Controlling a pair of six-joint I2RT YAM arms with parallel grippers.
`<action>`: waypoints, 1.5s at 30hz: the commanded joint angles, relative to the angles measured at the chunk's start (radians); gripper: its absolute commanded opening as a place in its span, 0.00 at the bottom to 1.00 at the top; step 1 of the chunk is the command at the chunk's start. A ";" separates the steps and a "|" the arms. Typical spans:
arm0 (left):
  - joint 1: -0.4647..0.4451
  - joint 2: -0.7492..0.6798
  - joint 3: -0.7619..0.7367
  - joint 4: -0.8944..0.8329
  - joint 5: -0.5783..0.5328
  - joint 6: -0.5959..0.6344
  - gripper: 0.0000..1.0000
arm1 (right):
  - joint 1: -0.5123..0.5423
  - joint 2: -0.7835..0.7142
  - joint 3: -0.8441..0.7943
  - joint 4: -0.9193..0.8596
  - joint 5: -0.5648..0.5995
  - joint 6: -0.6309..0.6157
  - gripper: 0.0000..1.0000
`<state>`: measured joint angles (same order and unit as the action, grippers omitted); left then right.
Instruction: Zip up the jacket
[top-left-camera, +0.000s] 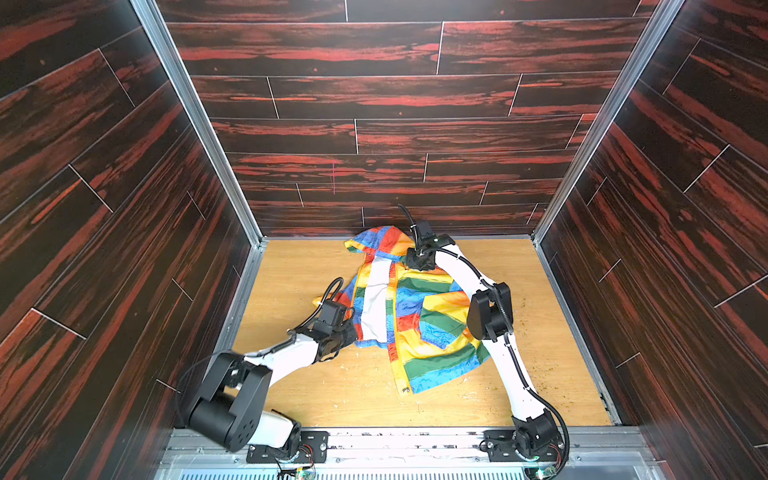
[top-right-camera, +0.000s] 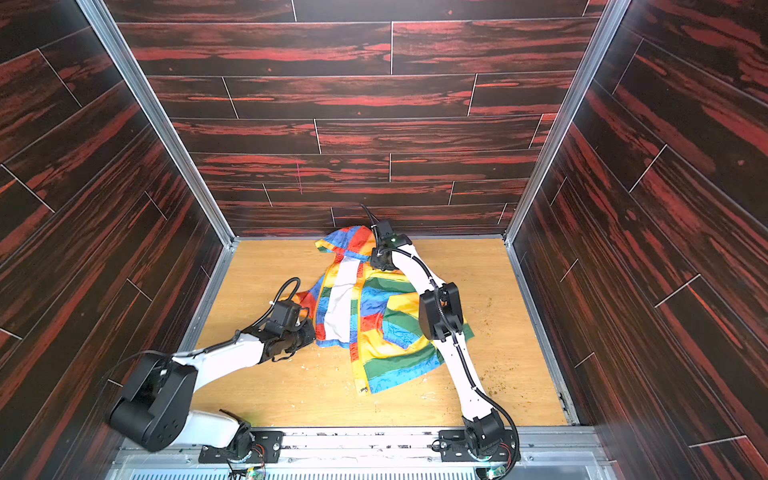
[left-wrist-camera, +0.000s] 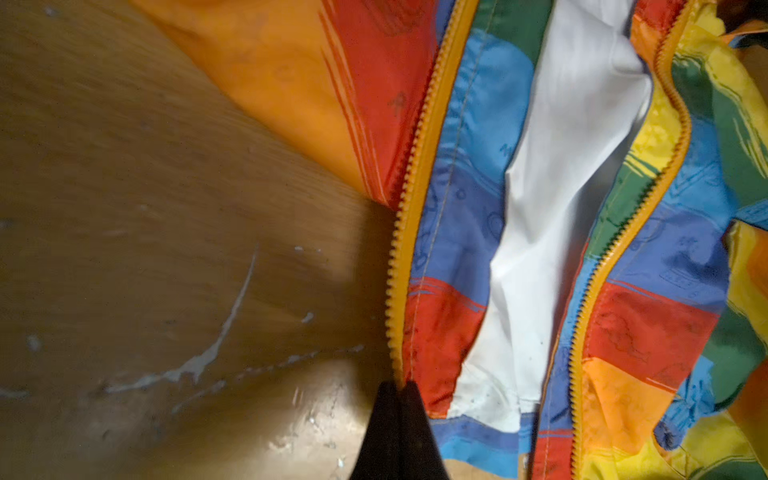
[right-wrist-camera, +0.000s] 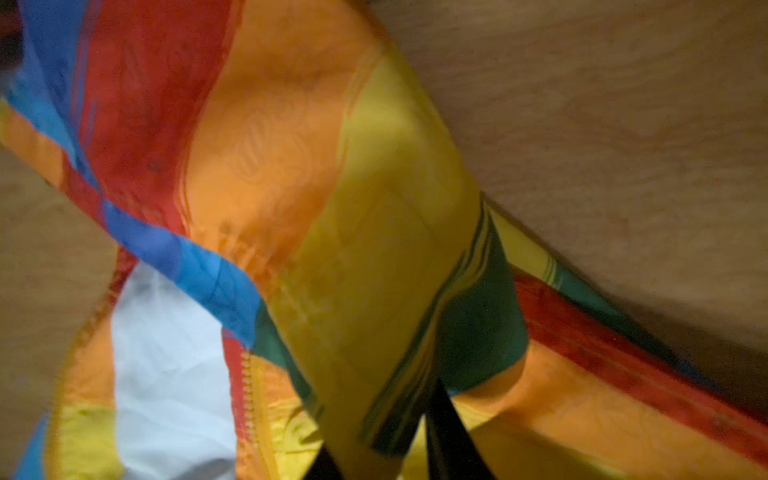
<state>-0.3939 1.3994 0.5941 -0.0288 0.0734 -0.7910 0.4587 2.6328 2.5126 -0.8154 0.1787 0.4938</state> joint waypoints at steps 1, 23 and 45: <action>-0.004 -0.080 -0.032 -0.059 -0.028 -0.002 0.00 | -0.032 0.007 0.006 -0.008 0.002 -0.002 0.07; 0.000 -0.380 0.008 -0.514 -0.291 -0.016 0.00 | -0.230 -0.122 0.011 -0.024 0.018 -0.036 0.00; -0.005 -0.357 0.032 -0.439 -0.200 0.038 0.00 | 0.040 -0.752 -0.858 0.223 -0.133 -0.117 0.70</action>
<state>-0.3958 1.0512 0.6109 -0.4709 -0.1280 -0.7586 0.4599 1.9919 1.8023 -0.6613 0.1219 0.3981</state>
